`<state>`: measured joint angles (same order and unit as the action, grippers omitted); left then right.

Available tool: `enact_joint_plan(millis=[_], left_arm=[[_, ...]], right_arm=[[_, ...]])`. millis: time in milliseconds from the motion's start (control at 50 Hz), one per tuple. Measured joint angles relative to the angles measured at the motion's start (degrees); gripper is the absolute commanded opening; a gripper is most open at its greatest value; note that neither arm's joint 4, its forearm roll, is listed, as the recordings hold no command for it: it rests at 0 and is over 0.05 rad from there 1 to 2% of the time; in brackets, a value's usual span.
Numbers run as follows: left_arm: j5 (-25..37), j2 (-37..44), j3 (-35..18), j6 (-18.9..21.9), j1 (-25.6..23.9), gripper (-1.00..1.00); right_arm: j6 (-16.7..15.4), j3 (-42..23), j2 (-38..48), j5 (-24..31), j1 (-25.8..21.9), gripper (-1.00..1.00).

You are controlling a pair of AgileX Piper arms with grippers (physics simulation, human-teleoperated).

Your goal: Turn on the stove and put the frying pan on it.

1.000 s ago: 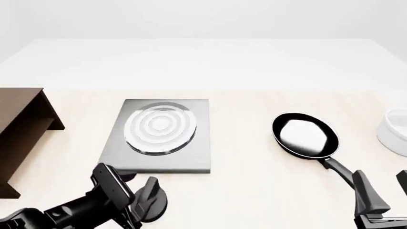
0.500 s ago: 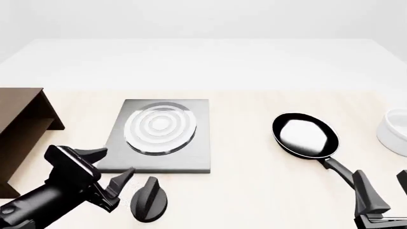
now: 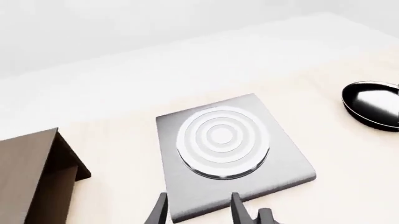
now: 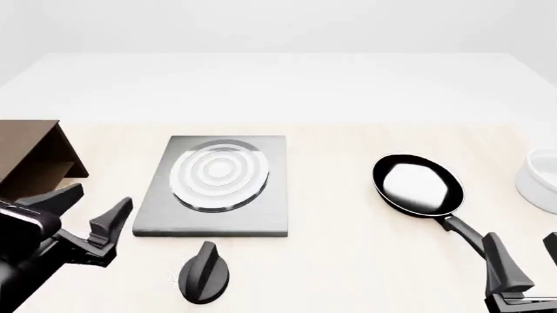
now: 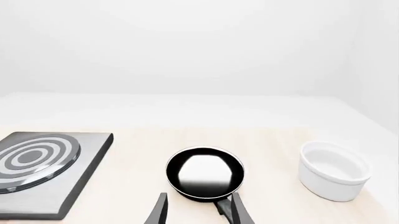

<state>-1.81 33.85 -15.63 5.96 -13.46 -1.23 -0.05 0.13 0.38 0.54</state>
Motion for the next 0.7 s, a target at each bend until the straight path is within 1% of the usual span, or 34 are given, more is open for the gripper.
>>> enact_joint_plan(millis=[100,140,240,320,480,600,700], left_arm=[[-0.3,-4.5,0.5,-1.8,3.3,1.00],[-0.6,-6.2,1.1,-1.9,4.7,1.00],[-2.1,-9.8,3.4,-2.8,8.1,1.00],[-3.8,-11.5,5.5,-4.2,10.4,1.00],[-7.9,-13.1,9.1,-5.8,14.2,1.00],[-12.3,-12.6,12.0,-6.7,16.7,1.00],[-15.9,-10.8,13.4,-7.1,18.3,1.00]], right_arm=[[0.0,0.0,0.0,0.0,0.0,1.00],[-0.1,0.0,0.0,0.0,0.0,1.00],[-0.1,0.0,0.0,0.0,0.1,1.00],[-0.2,0.0,0.0,0.0,0.1,1.00],[-0.5,0.0,0.1,-0.1,0.3,1.00],[-0.6,0.0,0.4,-0.2,0.4,1.00],[-0.1,0.0,4.0,-2.5,0.5,1.00]])
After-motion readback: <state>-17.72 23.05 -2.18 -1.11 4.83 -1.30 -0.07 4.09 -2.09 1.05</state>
